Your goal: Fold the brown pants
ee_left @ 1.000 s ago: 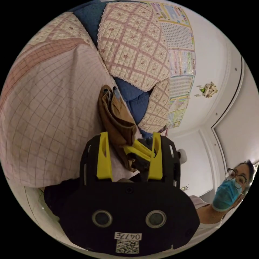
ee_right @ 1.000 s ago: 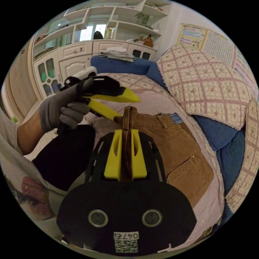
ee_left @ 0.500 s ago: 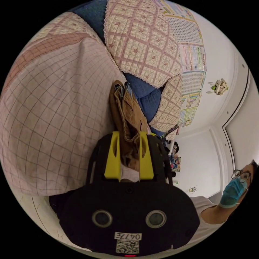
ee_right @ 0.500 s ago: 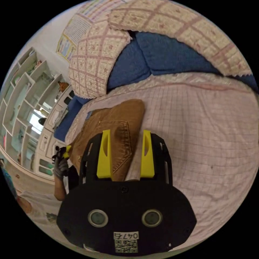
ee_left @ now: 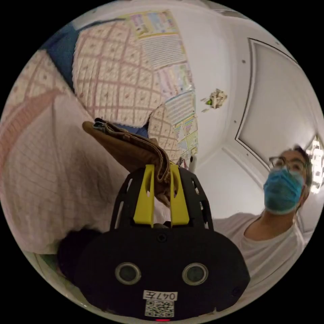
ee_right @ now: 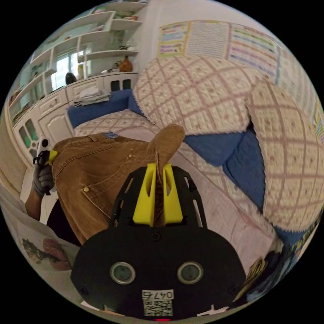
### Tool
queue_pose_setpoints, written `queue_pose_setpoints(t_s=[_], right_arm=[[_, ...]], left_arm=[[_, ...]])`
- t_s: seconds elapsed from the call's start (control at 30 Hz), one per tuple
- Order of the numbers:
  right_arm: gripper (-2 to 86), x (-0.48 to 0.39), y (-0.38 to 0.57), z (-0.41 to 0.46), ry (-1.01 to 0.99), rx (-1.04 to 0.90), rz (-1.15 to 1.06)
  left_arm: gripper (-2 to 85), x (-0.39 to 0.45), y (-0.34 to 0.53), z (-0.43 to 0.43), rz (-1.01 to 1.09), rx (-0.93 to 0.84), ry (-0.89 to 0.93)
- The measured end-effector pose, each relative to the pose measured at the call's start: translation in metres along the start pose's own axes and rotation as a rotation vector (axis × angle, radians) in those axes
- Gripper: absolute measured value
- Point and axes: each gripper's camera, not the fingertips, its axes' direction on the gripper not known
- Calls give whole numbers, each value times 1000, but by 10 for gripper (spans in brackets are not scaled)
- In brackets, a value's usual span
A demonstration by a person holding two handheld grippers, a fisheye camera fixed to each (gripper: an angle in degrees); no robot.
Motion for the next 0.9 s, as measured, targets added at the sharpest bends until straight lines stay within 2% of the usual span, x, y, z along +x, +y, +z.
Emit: queue_pose_setpoints(t_s=[0.07,0.17,0.3,0.43,0.5,0.53,0.6,0.67,0.7,0.77,0.9], right_arm=[[-2,-34,-44,22,-130,38,-90],[-2,-85,-108,68,-246,81,-194],[-1,-162,-192,125,-226,127,-371],[20,-234,-291,195,-218,159,-491],[47,-250,-328,236,-176,107,-435],[64,-254,-344,258,-141,83,-324],[64,-252,-345,271,-253,148,-209],[59,-250,-315,277,-452,238,-146],[58,-250,-305,278,-470,238,-147],[49,-247,-256,278,-423,239,-178],[52,-223,-193,277,-252,321,-122]], left_arm=[[66,34,21,-68,81,73,-73],[65,63,52,-169,94,215,-208],[65,75,50,-276,137,358,-398],[66,54,24,-355,143,494,-519],[66,5,10,-395,52,593,-560],[67,-10,7,-402,26,610,-584],[67,-94,10,-429,-206,629,-655],[67,-148,32,-450,-374,638,-628],[67,-155,49,-464,-325,688,-558],[67,-153,58,-479,-306,655,-618],[69,-162,60,-522,-334,664,-556]])
